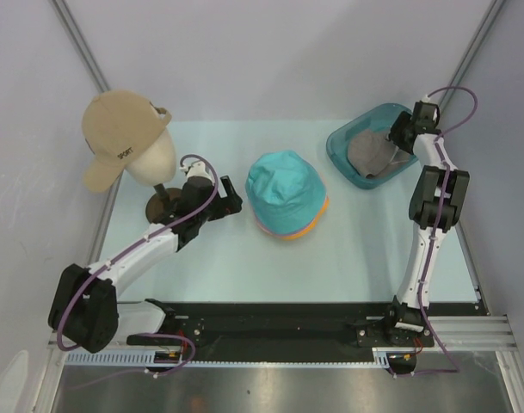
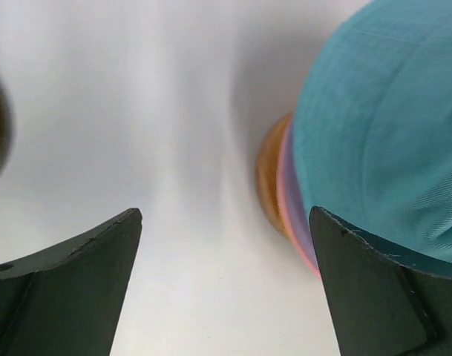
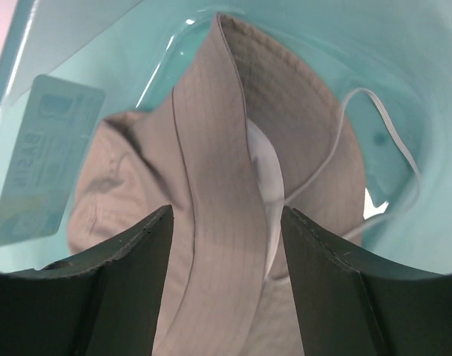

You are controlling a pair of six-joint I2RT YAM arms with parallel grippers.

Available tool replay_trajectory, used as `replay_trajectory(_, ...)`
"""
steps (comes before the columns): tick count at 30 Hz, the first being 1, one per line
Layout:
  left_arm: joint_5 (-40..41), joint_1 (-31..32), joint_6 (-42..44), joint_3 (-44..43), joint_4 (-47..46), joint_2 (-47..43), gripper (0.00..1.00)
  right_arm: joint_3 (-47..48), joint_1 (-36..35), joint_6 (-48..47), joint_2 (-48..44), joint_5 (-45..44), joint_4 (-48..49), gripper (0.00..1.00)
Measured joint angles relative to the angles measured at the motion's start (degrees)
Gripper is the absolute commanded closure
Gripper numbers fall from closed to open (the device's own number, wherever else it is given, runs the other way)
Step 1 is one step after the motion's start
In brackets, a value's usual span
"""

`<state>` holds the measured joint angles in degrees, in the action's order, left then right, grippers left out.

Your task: Stack the hats

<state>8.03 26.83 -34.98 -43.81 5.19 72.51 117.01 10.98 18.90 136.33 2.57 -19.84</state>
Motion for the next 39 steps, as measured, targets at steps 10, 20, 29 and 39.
replay_trajectory(10,8.74,0.04,0.63,0.90,2.82,-4.85,0.03,8.81,0.00,-0.15,8.04,1.79,0.09,0.35)
replay_trajectory(20,9.84,0.04,0.46,0.90,3.06,-4.76,0.05,9.88,0.17,-0.68,9.49,6.60,1.44,0.56)
replay_trajectory(29,9.88,0.04,0.28,0.83,3.30,-3.93,0.02,9.81,0.11,-0.13,9.49,9.18,1.77,1.00)
replay_trajectory(39,10.40,0.04,0.04,0.83,3.58,-3.85,0.02,-13.07,-1.51,5.31,-5.33,10.14,9.53,1.00)
